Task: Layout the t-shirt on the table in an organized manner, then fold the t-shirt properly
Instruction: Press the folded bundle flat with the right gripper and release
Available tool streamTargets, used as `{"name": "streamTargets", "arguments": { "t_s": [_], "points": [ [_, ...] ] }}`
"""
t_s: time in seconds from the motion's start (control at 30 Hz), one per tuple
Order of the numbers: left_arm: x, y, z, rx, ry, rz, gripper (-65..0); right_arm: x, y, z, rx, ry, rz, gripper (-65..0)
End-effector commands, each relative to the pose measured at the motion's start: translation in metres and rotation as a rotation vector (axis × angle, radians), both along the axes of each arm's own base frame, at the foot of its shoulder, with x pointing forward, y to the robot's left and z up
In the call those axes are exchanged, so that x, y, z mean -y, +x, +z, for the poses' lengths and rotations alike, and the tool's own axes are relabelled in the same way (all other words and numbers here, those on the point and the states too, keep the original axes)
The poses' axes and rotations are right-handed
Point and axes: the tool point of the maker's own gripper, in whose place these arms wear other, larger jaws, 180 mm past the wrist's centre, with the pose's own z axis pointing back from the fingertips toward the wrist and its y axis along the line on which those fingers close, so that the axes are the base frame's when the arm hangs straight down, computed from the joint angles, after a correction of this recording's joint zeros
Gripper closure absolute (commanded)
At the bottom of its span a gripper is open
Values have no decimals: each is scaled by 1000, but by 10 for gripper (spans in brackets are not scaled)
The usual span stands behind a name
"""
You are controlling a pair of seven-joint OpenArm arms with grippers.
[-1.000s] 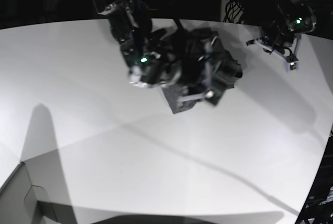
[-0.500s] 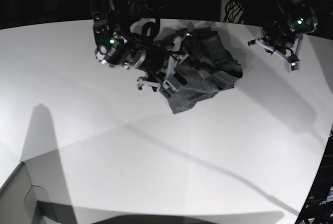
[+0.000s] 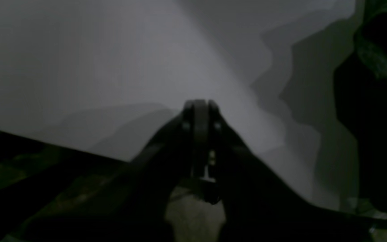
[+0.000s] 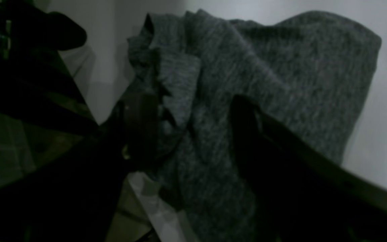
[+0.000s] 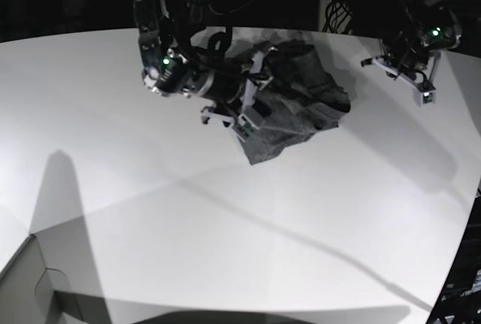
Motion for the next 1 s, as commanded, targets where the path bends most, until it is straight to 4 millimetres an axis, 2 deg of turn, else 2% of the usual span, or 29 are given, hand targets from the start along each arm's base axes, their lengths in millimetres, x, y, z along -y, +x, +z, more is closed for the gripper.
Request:
{"name": "streamTargets", "arguments": {
  "t_s": [0.0, 0.1, 0.27, 0.37, 0.67, 0.77, 0.87, 0.97],
  "points": [
    [-4, 6, 9, 34, 15, -5, 0, -16, 2, 19, 40, 63, 21, -315],
    [-4, 7, 9, 35, 16, -5, 0, -31, -9, 22, 47, 70, 78, -248],
    [-4, 7, 10, 35, 17, -5, 0, -57, -28, 29, 62, 84, 178, 0],
    [-5, 6, 9, 34, 18, -2, 0, -65, -34, 32, 68, 89, 208, 0],
    [-35, -5, 16, 42, 49, 91, 0, -88, -56, 39, 86, 99, 309, 0],
    [-42, -1, 28, 75, 72, 106, 0, -91, -57, 40, 108, 89, 341, 0],
    [-50, 0, 39, 102, 96, 123, 0, -99, -70, 41, 124, 81, 405, 0],
    [-52, 0, 43, 113, 106, 130, -1, -106, -73, 44, 148, 68, 452, -11]
  ]
}}
